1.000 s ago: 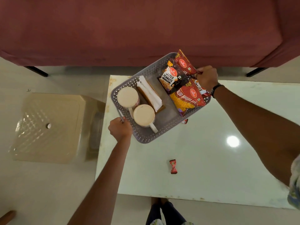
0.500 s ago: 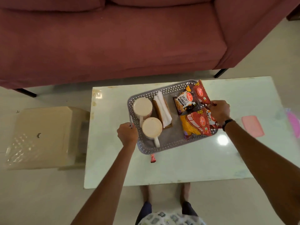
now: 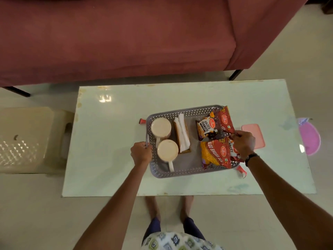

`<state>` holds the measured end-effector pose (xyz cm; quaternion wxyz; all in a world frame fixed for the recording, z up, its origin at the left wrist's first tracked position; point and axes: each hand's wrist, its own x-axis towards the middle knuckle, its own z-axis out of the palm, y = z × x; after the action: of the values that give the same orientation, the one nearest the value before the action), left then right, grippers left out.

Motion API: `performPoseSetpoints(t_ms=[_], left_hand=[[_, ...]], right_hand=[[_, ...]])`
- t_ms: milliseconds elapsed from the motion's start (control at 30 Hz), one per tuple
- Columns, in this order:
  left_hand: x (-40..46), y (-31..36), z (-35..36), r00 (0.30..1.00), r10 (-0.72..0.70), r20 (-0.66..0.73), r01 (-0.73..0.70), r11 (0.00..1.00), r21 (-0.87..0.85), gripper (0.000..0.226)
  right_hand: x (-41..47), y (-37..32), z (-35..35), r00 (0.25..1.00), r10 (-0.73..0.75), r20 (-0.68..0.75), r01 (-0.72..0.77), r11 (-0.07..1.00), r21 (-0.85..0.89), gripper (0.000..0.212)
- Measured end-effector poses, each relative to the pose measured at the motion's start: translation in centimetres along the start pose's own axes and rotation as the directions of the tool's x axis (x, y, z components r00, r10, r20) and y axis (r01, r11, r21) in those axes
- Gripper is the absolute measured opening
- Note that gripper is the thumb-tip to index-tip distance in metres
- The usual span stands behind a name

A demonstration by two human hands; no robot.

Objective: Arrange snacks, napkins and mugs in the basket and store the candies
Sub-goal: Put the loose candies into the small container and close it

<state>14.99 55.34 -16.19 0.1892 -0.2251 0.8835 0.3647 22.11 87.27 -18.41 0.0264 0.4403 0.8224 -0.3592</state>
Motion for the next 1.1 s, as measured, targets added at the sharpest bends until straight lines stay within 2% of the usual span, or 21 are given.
performPoseSetpoints(t_ms=[333, 900, 1100], left_hand=[[2.4, -1.1, 0.7, 0.998, -0.031, -0.057, 0.033, 0.999, 0.031, 0.016], [6.4, -1.5, -0.1, 0.998, 0.063, -0.020, -0.061, 0.997, 0.055, 0.016], [6.9, -1.5, -0.1, 0.998, 0.056, -0.021, -0.056, 0.998, -0.009, 0.020]], right_hand=[[-0.2, 1.8, 3.5, 0.994, 0.074, 0.076, -0.084, 0.985, 0.150, 0.019], [-0.5, 0.1, 4.7, 0.995, 0.093, 0.033, -0.096, 0.985, 0.143, 0.018], [-0.4, -0.2, 4.6, 0.996, 0.082, 0.029, -0.085, 0.989, 0.120, 0.019]])
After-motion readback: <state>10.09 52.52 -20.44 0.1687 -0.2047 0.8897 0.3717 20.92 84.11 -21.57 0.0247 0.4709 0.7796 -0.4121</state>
